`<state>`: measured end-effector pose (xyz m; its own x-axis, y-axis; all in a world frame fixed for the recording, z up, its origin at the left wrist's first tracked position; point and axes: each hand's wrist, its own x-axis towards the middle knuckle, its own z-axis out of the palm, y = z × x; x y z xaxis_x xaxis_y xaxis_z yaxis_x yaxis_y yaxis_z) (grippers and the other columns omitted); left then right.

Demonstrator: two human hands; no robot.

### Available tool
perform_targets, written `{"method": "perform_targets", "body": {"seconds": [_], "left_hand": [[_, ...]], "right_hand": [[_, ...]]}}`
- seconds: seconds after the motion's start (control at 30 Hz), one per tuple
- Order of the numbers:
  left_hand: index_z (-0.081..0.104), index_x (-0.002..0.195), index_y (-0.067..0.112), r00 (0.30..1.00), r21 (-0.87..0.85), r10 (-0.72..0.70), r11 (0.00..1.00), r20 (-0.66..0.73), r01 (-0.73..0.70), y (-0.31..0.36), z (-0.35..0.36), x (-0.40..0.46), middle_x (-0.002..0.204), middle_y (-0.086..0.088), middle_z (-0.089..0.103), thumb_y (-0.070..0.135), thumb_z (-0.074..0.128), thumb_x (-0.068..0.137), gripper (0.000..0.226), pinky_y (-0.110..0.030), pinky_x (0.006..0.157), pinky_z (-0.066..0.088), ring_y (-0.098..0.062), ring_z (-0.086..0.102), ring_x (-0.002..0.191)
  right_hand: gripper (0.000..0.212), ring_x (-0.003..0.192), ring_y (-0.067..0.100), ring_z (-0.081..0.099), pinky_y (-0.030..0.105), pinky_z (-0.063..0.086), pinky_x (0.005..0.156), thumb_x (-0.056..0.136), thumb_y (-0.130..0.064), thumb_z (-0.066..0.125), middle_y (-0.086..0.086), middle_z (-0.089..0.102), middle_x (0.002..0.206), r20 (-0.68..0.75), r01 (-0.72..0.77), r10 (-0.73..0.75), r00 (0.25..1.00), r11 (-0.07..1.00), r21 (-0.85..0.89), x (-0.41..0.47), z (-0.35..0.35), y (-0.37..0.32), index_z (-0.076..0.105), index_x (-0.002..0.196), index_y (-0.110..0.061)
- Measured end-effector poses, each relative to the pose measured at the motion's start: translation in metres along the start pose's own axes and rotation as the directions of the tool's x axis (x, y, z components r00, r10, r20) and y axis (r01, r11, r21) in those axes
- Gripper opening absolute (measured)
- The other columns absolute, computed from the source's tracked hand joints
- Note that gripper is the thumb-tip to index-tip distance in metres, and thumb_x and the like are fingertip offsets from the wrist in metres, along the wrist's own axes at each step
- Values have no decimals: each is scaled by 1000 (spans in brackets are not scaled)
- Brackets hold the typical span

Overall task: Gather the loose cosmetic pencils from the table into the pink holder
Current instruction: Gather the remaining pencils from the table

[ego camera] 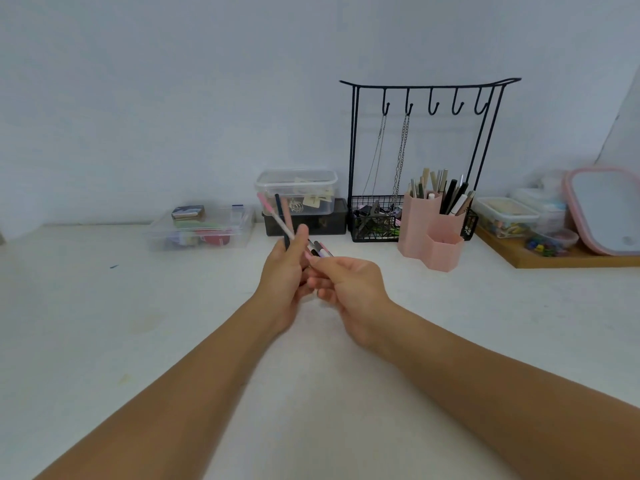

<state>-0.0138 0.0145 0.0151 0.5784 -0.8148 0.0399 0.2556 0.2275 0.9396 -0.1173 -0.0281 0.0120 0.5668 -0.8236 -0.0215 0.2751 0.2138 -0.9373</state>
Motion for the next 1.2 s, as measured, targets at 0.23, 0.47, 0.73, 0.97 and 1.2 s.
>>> {"method": "perform_targets", "body": {"seconds": [0.23,0.47,0.73,0.97,1.2], "left_hand": [[44,72,15,998,146,45,989,-52,-37,-8,3,1,61,-3,44,41,42,108,44,-27,40,32,-15,35,38],[51,91,17,995,235,77,970,-57,-61,-3,-9,6,62,3,44,30,44,108,22,-22,42,31,-10,40,50],[59,102,19,993,171,2,985,-114,17,7,-16,9,55,8,39,41,46,106,26,-20,37,26,-6,29,43],[49,88,19,992,126,-55,990,-111,69,7,-17,9,56,7,37,45,51,103,30,-20,35,22,-7,26,42],[52,87,24,995,147,-47,987,-84,59,4,-17,7,56,9,41,44,63,98,25,-20,36,25,-6,31,43]], "right_hand": [[14,58,23,60,27,45,49,81,-5,68,14,71,62,6,72,-74,997,953,-295,-3,0,8,76,70,-6],[8,48,7,59,20,45,47,76,-22,75,0,71,60,42,283,-321,946,758,-588,16,-19,-6,77,70,-18],[16,65,16,63,30,48,49,66,-29,79,1,68,68,-25,91,-272,962,405,-910,41,-67,-22,71,69,-15],[29,77,27,70,45,61,74,81,-29,72,15,74,81,14,56,-219,976,187,-981,44,-60,-21,75,82,0],[33,54,23,50,37,56,68,88,-18,70,15,54,60,-80,97,-336,939,478,-873,40,-63,-20,64,62,1]]}}
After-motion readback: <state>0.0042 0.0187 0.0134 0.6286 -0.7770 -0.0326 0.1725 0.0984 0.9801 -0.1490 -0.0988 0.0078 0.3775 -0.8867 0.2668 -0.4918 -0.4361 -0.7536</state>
